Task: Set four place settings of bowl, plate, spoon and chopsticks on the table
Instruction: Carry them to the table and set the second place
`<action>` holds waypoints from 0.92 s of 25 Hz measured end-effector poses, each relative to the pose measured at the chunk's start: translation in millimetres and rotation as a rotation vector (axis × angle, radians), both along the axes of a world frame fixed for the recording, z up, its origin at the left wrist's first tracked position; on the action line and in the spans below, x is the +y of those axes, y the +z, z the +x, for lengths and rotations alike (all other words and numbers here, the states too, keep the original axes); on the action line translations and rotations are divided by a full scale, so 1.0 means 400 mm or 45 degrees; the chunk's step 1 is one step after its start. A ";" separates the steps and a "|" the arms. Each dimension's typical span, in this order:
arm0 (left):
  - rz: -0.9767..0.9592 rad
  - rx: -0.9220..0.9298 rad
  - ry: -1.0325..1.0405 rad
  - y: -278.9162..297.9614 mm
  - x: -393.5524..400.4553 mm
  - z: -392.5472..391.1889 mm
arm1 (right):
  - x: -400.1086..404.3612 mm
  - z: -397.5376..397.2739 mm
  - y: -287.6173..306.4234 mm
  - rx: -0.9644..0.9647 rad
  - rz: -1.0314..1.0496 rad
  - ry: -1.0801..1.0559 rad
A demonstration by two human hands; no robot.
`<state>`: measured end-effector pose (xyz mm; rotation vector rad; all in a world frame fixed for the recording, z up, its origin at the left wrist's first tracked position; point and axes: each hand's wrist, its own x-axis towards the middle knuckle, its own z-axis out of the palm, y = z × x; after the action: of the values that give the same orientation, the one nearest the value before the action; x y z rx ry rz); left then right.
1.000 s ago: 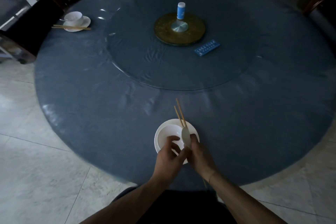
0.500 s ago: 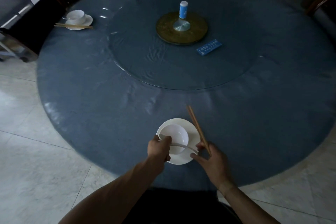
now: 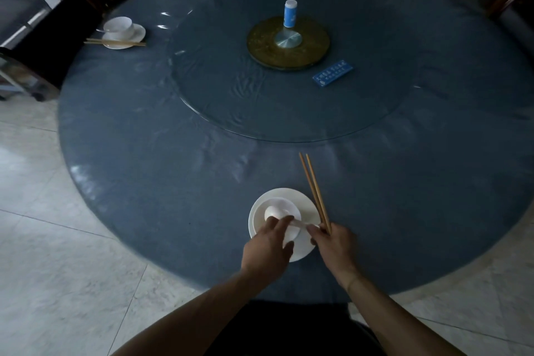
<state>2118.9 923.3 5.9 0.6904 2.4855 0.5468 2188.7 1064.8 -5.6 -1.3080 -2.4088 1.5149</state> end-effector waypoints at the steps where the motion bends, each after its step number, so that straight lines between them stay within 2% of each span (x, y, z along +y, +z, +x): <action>1: -0.071 0.085 -0.134 -0.001 -0.002 0.007 | -0.006 -0.009 -0.008 -0.014 -0.042 -0.019; 5: -0.151 0.205 -0.313 -0.013 0.001 0.028 | -0.019 -0.021 -0.038 -0.041 -0.122 -0.071; 14: -0.167 0.258 -0.339 -0.026 0.010 0.030 | -0.011 -0.019 -0.053 -0.046 -0.131 -0.058; 16: -0.108 0.266 -0.301 -0.023 0.005 0.030 | -0.002 -0.002 -0.049 -0.037 -0.086 -0.157; 18: 0.063 0.263 -0.229 -0.021 -0.002 0.042 | 0.017 0.025 -0.063 -0.007 -0.232 -0.353; 20: 0.193 0.125 -0.214 -0.031 -0.008 0.069 | 0.025 0.051 -0.086 0.022 -0.506 -0.481; 23: 0.120 -0.372 -0.295 -0.062 -0.004 0.116 | 0.009 0.066 -0.110 0.051 -0.749 -0.472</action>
<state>2165.2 921.6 -18.7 0.8556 2.0884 0.6303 2215.1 1068.3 -49.5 -1.6601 -1.6075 2.1658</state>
